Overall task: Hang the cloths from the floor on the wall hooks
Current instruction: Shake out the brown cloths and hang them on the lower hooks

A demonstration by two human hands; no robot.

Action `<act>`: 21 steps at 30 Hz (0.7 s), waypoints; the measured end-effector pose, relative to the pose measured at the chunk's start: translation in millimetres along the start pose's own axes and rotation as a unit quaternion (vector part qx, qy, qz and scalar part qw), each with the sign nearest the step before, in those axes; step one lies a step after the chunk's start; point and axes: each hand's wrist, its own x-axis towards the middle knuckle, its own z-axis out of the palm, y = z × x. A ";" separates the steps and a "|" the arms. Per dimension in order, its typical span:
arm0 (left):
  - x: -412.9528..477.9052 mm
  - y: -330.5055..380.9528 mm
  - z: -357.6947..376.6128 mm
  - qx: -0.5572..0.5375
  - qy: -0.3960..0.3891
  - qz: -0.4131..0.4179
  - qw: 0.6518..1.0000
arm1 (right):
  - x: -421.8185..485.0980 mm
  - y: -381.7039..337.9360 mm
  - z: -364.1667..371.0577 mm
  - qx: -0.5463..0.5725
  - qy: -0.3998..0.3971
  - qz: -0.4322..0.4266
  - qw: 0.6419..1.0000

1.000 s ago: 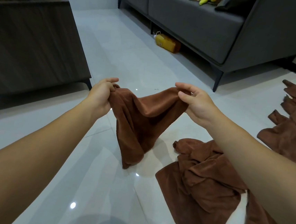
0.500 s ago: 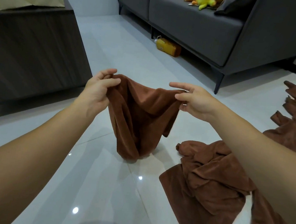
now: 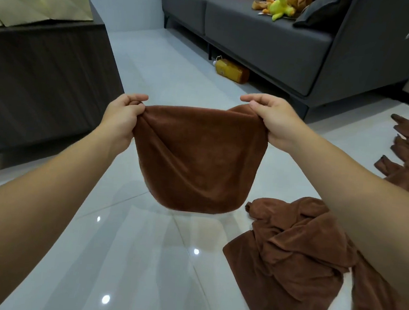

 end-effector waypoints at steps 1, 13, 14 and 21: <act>3.3 0.7 -1.6 0.019 0.011 -0.003 1.000 | 0.2 -2.8 -3.0 0.009 -0.020 -0.006 1.000; 12.7 0.3 -17.5 0.124 0.105 -0.017 0.987 | 28.8 5.9 -31.5 -0.168 0.082 -0.006 0.982; 12.6 0.3 -18.5 0.127 0.104 -0.014 0.986 | 28.1 4.1 -33.4 -0.192 0.067 0.008 0.979; 14.4 1.6 -22.2 0.089 0.098 -0.017 0.991 | 20.4 -10.6 -35.1 -0.101 -0.063 0.032 0.992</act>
